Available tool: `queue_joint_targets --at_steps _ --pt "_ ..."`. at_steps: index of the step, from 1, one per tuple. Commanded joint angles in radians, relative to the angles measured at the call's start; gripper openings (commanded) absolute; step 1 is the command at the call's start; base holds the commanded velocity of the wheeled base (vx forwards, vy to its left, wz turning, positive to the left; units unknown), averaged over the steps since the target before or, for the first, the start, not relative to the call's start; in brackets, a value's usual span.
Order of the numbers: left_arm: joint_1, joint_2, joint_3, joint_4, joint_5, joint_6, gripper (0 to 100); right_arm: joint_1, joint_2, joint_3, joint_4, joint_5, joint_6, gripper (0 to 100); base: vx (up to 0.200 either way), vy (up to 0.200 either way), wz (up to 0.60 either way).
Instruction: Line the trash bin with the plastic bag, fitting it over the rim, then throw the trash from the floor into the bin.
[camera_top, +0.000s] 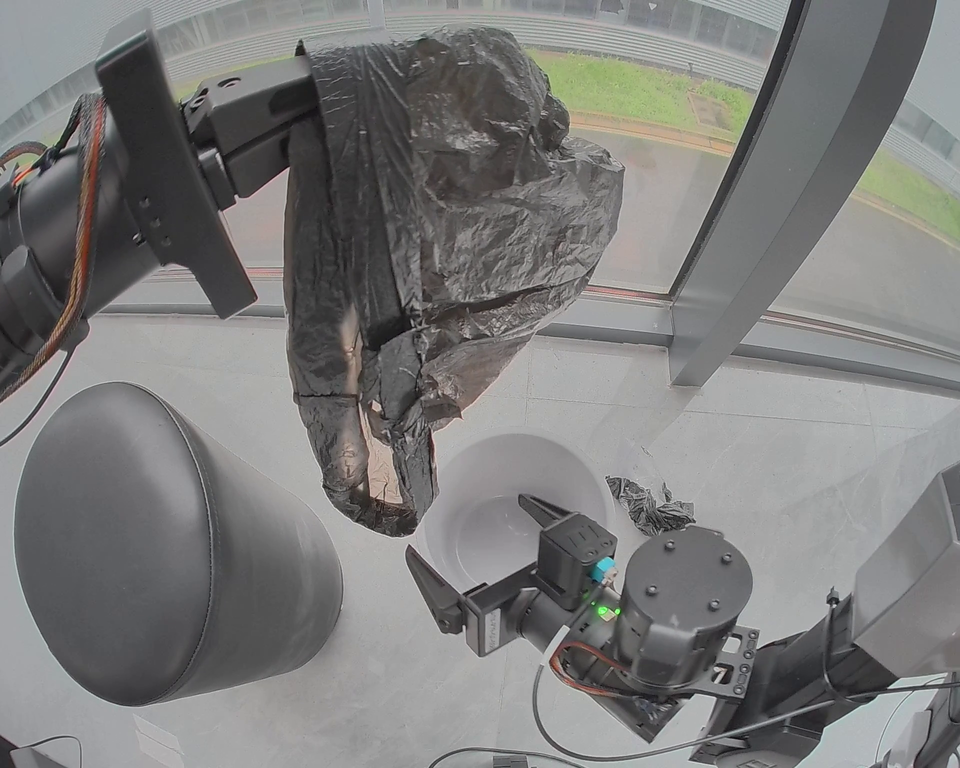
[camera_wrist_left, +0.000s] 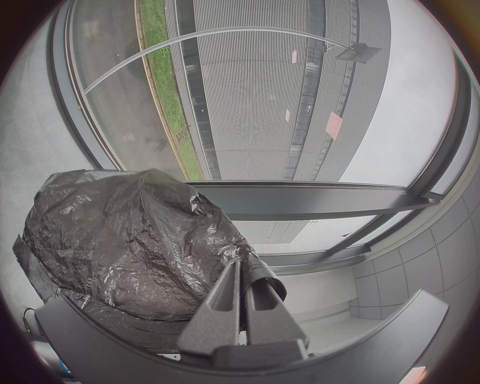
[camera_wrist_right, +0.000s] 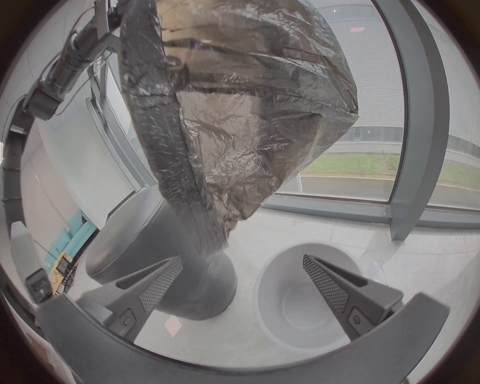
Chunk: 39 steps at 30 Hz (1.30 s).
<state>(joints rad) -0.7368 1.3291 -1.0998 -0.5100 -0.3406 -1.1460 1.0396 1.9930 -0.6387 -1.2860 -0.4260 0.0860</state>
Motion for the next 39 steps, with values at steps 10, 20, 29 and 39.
queue_joint_targets --at_steps 10,20,29,39 --pt "-0.039 -0.05 0.015 0.01 0.025 0.0 0 -0.019 0.207 -0.274 -0.001 -0.022 -0.138 100 0.0 0.0 0.0" --pt "-0.039 -0.056 0.017 0.01 0.025 0.0 0 -0.047 0.242 -0.309 -0.01 -0.059 -0.169 100 0.0 0.0 0.0" --pt "-0.039 -0.05 0.018 0.01 0.025 0.0 0 -0.053 0.233 -0.309 -0.032 -0.06 -0.189 100 0.0 0.0 0.0" --pt "-0.039 -0.048 0.031 0.01 0.019 0.0 0 -0.055 0.198 -0.309 -0.033 -0.06 -0.19 100 0.0 0.0 0.0"
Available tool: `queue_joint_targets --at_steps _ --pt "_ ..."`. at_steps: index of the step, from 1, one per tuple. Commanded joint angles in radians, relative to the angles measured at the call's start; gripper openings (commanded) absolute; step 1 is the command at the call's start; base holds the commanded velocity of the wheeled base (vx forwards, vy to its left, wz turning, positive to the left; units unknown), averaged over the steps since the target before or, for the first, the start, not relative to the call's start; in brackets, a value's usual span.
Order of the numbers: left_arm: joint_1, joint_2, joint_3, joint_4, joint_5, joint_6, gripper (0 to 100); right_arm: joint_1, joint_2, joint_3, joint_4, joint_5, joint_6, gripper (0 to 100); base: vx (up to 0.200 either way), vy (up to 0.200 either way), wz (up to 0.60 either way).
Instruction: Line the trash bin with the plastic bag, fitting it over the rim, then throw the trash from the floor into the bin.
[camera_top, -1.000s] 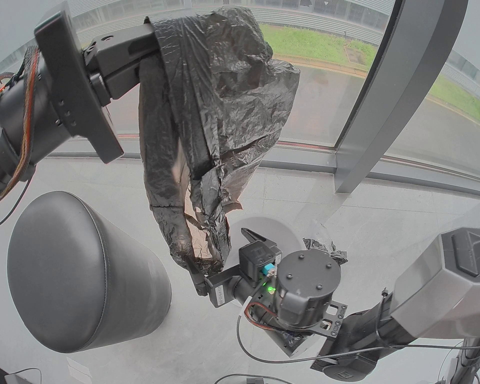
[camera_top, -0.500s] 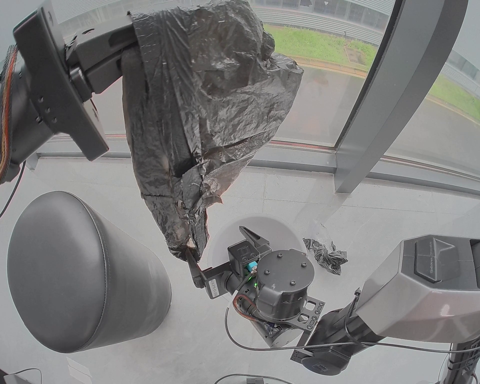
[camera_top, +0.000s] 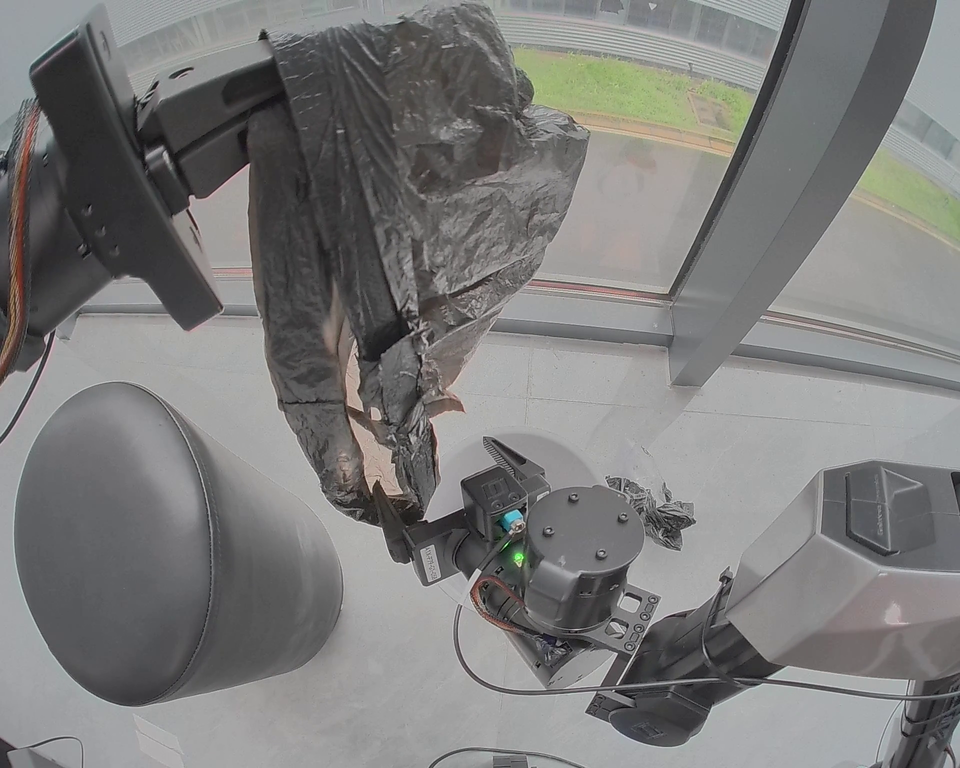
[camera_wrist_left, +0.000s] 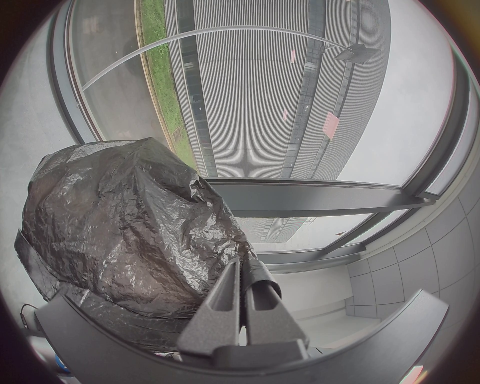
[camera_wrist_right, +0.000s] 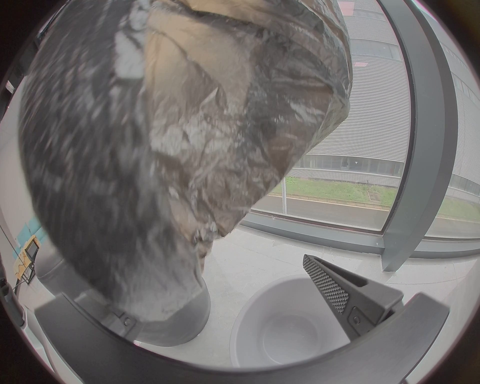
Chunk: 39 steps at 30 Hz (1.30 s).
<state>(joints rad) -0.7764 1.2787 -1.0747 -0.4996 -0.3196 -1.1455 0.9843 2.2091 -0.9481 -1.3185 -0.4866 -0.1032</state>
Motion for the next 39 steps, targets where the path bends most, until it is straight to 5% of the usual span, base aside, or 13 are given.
queue_joint_targets --at_steps 1,23,24,39 --pt "0.0 0.002 0.005 -0.001 -0.003 0.0 0 0.001 -0.019 0.0 -0.001 0.0 -0.001 100 0.0 0.0 0.0" --pt "0.002 0.002 0.005 -0.001 -0.001 0.0 0 -0.039 0.006 -0.008 -0.015 0.002 0.0 100 0.0 0.0 0.0" --pt "0.002 0.002 0.005 -0.001 0.001 0.0 0 -0.039 0.006 -0.008 -0.018 0.002 0.0 0 0.0 0.0 0.0" --pt "0.008 -0.002 0.024 -0.001 0.002 0.0 0 -0.041 -0.025 0.045 -0.021 0.003 0.0 0 0.0 0.0 0.0"
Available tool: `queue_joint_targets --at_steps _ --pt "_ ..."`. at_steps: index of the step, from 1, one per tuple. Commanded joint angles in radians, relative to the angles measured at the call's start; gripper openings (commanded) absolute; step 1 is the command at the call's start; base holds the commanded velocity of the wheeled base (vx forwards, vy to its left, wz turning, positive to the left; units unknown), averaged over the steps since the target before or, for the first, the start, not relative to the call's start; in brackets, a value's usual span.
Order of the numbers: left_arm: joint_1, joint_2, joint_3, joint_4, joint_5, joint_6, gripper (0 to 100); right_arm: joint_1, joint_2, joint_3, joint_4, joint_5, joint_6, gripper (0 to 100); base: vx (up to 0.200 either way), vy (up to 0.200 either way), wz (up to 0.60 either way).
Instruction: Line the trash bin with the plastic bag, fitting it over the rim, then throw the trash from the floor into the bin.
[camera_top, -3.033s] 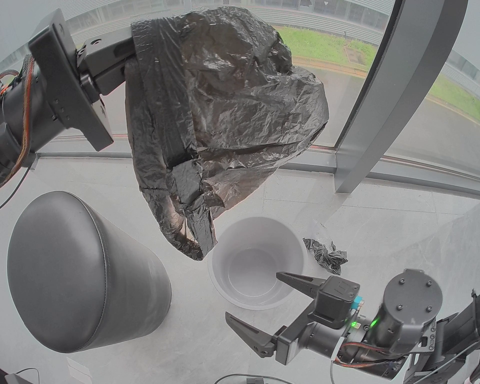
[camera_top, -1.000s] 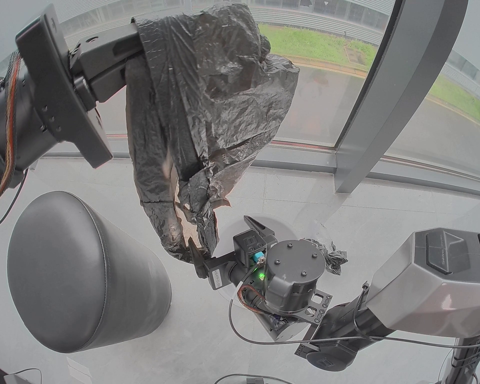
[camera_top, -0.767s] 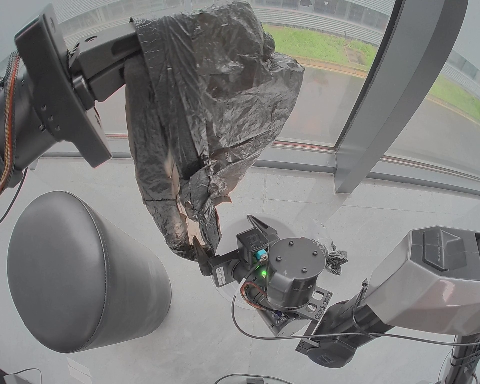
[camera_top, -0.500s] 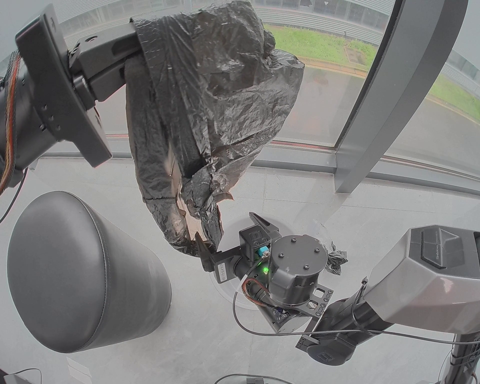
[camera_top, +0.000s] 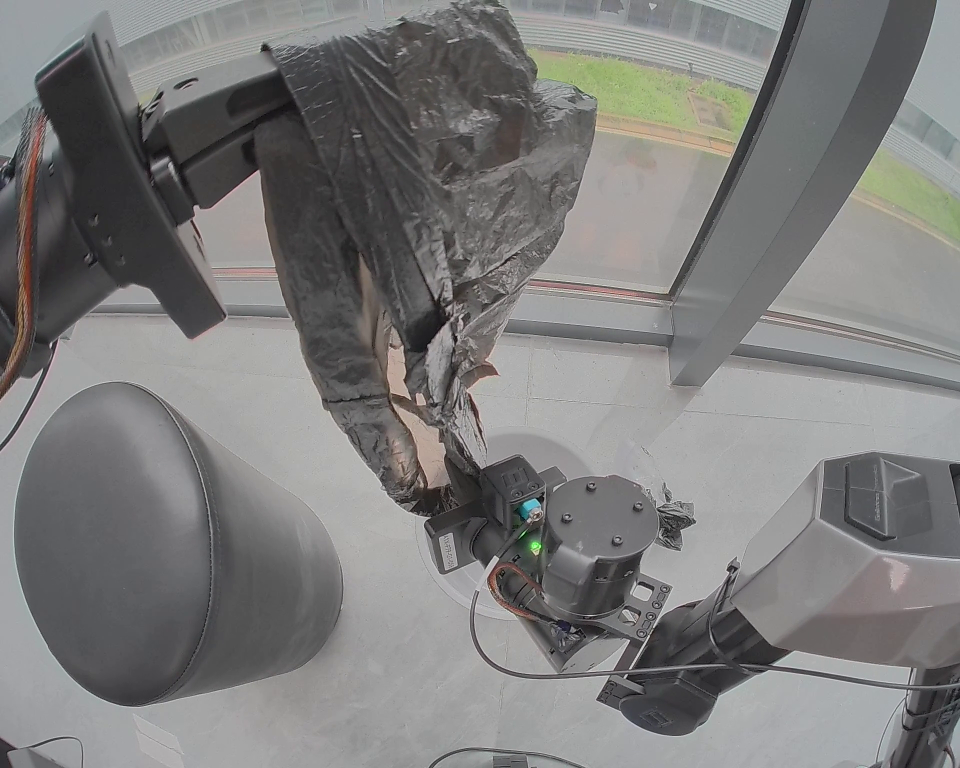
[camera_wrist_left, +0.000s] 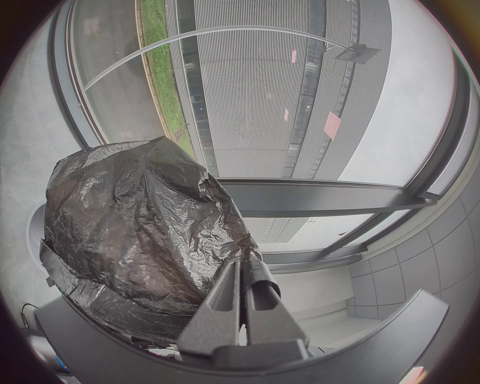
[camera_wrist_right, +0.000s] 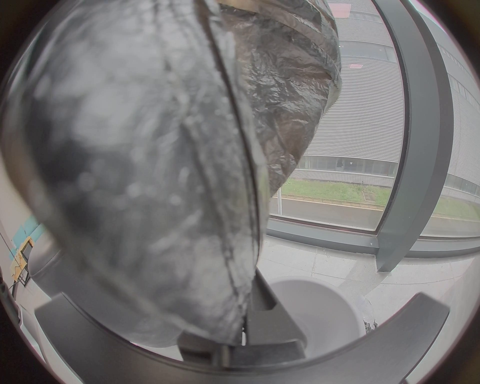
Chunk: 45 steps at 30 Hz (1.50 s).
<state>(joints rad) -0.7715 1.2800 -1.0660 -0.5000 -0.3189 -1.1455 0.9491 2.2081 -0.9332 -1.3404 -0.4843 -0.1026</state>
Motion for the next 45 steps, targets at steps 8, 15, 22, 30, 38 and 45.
queue_joint_targets --at_steps 8,15,22,30,38,45 --pt "0.055 0.002 0.064 -0.002 -0.008 0.003 0 -0.05 -0.157 0.188 0.084 0.056 -0.006 0 0.0 0.0 0.0" --pt "0.101 0.016 0.106 -0.003 -0.008 0.041 0 -0.101 -0.335 0.243 0.354 0.136 -0.006 0 0.0 0.0 0.0" --pt "0.135 0.021 0.201 -0.006 -0.011 0.118 0 -0.207 -0.521 0.238 0.67 0.263 0.02 0 0.0 0.0 0.0" --pt "0.17 0.053 0.305 -0.014 -0.009 0.13 0 -0.313 -0.651 0.128 1.092 0.576 0.162 0 0.0 0.0 0.0" --pt "0.175 0.084 0.348 -0.014 -0.009 0.13 0 -0.403 -0.636 0.047 1.268 0.724 0.169 0 0.0 0.0 0.0" --pt "0.175 0.125 0.383 -0.014 -0.009 0.129 0 -0.418 -0.596 0.047 1.327 0.811 0.169 0 0.0 0.0 0.0"
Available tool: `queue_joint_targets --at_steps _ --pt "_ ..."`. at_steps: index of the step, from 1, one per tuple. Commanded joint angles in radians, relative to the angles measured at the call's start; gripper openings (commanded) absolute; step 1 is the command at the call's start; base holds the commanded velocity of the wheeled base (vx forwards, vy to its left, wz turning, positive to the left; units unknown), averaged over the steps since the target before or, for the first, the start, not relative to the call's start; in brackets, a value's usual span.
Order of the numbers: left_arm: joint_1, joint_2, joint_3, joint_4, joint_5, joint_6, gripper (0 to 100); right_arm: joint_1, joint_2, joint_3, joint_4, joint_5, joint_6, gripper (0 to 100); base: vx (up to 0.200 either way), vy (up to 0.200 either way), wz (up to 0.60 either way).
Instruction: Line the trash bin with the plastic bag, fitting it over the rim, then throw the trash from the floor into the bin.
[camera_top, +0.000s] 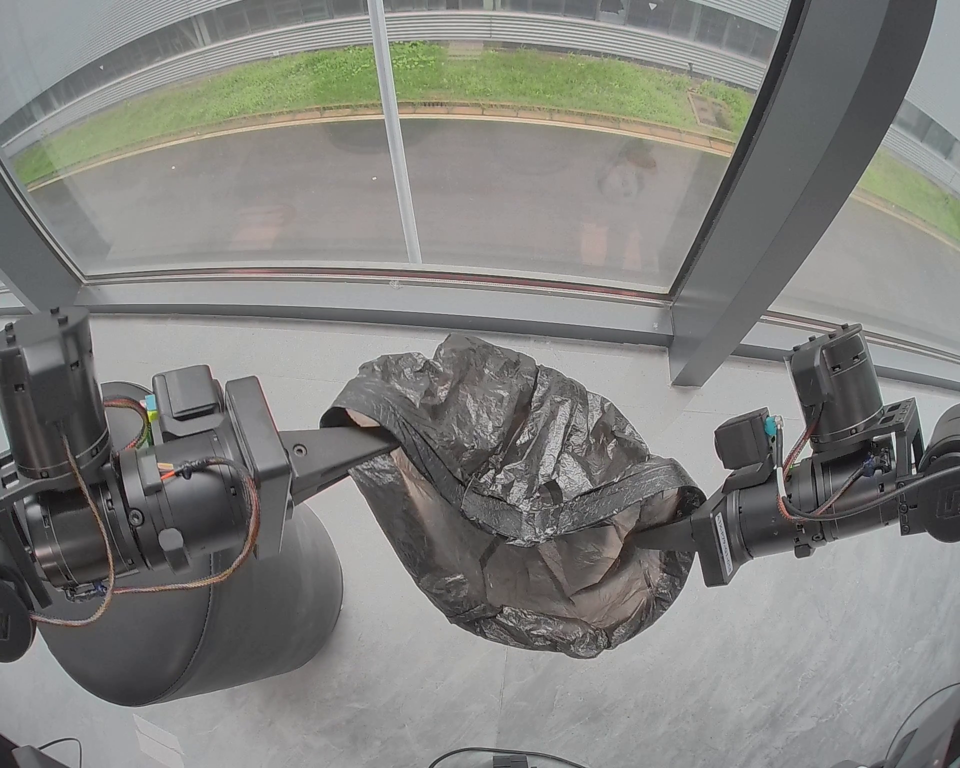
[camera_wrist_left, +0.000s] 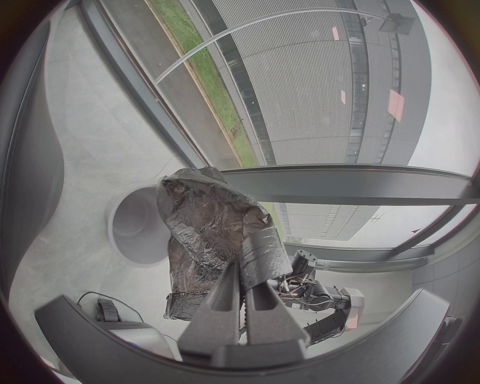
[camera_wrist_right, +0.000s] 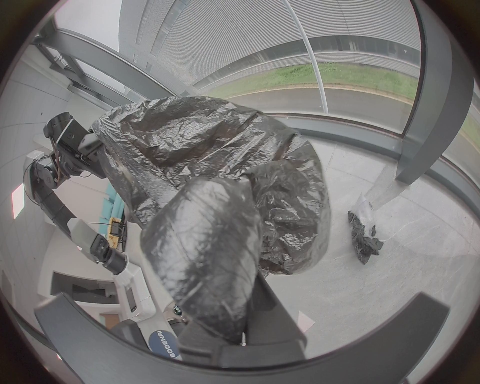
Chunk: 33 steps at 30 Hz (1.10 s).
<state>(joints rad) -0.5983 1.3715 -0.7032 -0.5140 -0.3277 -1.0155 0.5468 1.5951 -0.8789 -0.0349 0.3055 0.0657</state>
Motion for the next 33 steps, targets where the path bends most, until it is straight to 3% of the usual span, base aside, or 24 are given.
queue_joint_targets --at_steps 1,8,16,33 --pt "0.0 0.035 0.027 0.0 -0.001 -0.001 0 -0.018 0.017 -0.008 0.03 0.032 0.0 0 0.0 0.0 0.0" --pt "-0.001 0.026 0.042 0.002 -0.002 -0.005 0 -0.019 -0.011 -0.029 0.113 0.13 0.002 0 0.0 0.0 0.0" --pt "-0.003 0.014 0.08 0.008 -0.002 -0.006 0 -0.018 -0.046 -0.106 0.331 0.265 0.02 0 0.0 0.0 0.0" --pt "0.003 0.0 0.194 0.009 -0.002 -0.008 0 -0.001 0.092 -0.106 0.328 0.33 0.023 0 0.0 0.0 0.0"
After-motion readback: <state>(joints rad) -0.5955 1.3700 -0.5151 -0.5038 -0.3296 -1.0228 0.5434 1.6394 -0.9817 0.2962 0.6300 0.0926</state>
